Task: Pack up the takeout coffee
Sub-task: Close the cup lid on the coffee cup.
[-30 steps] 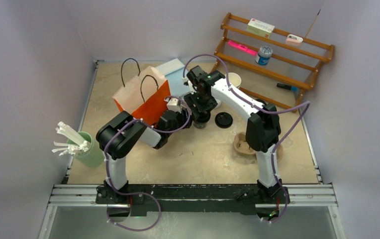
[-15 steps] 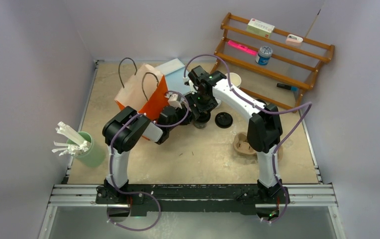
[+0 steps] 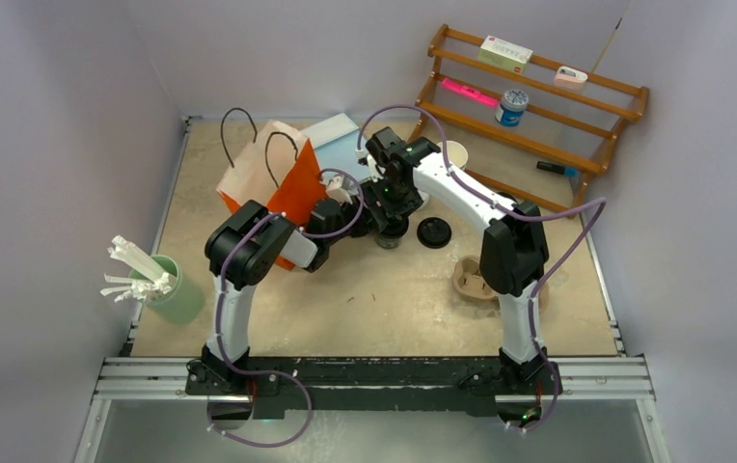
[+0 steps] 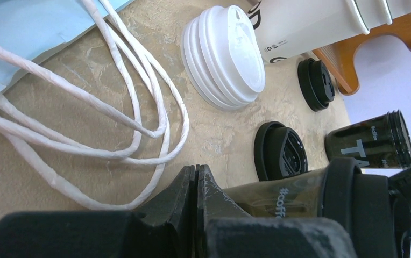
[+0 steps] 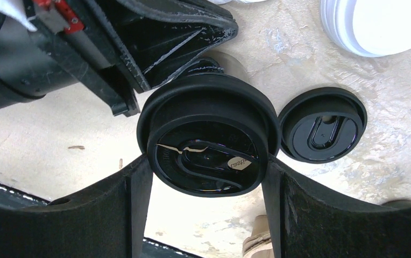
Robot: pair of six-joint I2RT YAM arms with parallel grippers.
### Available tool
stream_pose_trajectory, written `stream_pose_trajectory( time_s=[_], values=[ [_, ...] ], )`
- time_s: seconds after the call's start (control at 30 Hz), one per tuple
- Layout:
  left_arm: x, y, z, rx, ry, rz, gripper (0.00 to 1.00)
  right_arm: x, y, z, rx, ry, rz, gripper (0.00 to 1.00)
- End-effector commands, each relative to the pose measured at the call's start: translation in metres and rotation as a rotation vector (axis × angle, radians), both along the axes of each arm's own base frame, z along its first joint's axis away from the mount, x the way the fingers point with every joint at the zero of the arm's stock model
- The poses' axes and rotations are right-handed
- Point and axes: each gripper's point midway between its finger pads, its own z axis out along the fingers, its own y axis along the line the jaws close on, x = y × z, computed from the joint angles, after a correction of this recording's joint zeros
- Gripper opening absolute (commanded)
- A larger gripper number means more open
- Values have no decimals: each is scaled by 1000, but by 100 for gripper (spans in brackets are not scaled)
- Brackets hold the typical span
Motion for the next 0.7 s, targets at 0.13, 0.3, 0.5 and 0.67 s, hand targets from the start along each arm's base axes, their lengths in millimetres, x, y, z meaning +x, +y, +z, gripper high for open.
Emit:
stream_pose_trajectory(
  time_s=[0.13,0.3,0.5,0.67],
  values=[
    [-9,-39,26,-174,18,-175,0,-7,-2,-13,12,45,-1,41],
    [-19,-45,33,-217,38,-230,0,-11,-4,-7,21,38,-4,41],
    [-32,-45,34,-237,67,-267,0,-18,-9,-4,12,50,-1,41],
    [-47,-48,36,-236,72,-301,0,-21,-15,-5,2,36,-6,41]
  ],
)
